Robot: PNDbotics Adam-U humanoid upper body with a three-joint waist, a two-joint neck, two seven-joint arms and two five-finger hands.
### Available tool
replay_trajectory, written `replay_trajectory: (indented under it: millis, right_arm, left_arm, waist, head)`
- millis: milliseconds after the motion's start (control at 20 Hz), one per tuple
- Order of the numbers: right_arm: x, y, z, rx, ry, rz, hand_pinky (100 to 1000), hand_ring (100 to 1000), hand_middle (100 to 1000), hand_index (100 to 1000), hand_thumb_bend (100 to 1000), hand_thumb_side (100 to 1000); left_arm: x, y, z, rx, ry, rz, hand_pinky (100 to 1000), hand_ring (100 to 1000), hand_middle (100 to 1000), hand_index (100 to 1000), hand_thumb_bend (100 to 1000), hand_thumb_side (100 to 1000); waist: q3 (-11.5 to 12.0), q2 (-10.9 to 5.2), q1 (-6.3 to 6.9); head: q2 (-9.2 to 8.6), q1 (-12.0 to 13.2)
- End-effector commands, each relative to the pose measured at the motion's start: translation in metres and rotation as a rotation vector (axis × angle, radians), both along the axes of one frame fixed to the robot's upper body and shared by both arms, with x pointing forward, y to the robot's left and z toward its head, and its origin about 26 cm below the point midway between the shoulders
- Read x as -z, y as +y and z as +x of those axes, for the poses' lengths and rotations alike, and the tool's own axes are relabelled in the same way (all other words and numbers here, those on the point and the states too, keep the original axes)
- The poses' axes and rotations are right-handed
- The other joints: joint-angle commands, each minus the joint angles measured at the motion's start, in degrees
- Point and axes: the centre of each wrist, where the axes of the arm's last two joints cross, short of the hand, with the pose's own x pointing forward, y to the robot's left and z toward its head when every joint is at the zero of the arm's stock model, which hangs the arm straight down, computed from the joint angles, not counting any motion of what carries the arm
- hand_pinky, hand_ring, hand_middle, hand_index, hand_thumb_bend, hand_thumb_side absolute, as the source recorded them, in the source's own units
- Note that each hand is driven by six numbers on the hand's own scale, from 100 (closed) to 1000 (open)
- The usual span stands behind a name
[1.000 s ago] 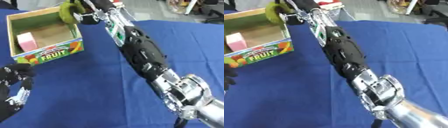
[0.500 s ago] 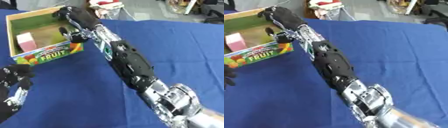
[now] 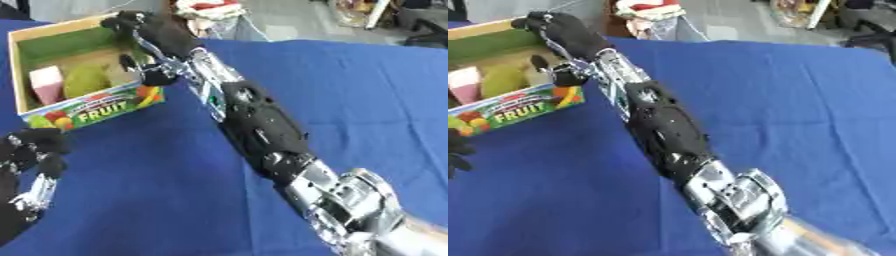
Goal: Pick up objects on the table and place them in the box.
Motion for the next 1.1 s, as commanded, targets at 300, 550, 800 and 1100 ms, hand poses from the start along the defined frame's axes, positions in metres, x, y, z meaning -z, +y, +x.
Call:
replay_trajectory:
  millis: [300, 550, 800, 1100]
  right_arm:
    - [-0.064, -0.050, -0.039, -0.182, -0.093, 0.159, 820, 785, 708, 895, 100, 100]
    - [-0.050, -0.089, -0.074, -0.264, 0.017, 0.302, 823, 772, 671, 878, 100, 165]
    - [-0.015, -0.128, -0.102, -0.296, 0.183, 0.394, 826, 767, 654, 872, 100, 428]
    - [0.028, -0.152, -0.132, -0.282, 0.303, 0.473, 828, 761, 649, 859, 100, 432]
  left_arm:
    - [-0.002, 0.017, -0.002, -0.094, -0.017, 0.000, 513, 635, 639, 767, 160, 473]
    - [0.002, 0.024, -0.004, -0.134, -0.006, 0.002, 514, 637, 642, 767, 154, 472]
    - [0.008, 0.030, -0.006, -0.165, 0.009, 0.006, 516, 644, 649, 767, 157, 468]
    - [0.014, 0.034, -0.008, -0.185, 0.027, 0.009, 517, 650, 654, 767, 154, 468]
  waist:
    - [-5.32, -1.62, 0.90]
    - [-8.81, -2.63, 1.49]
    - [-11.30, -3.92, 2.24]
    - [-13.40, -4.85, 2.74]
  head:
    - [1.22, 6.00]
    - [3.49, 9.20]
    - [5.71, 13.44]
    - [5.97, 15.57]
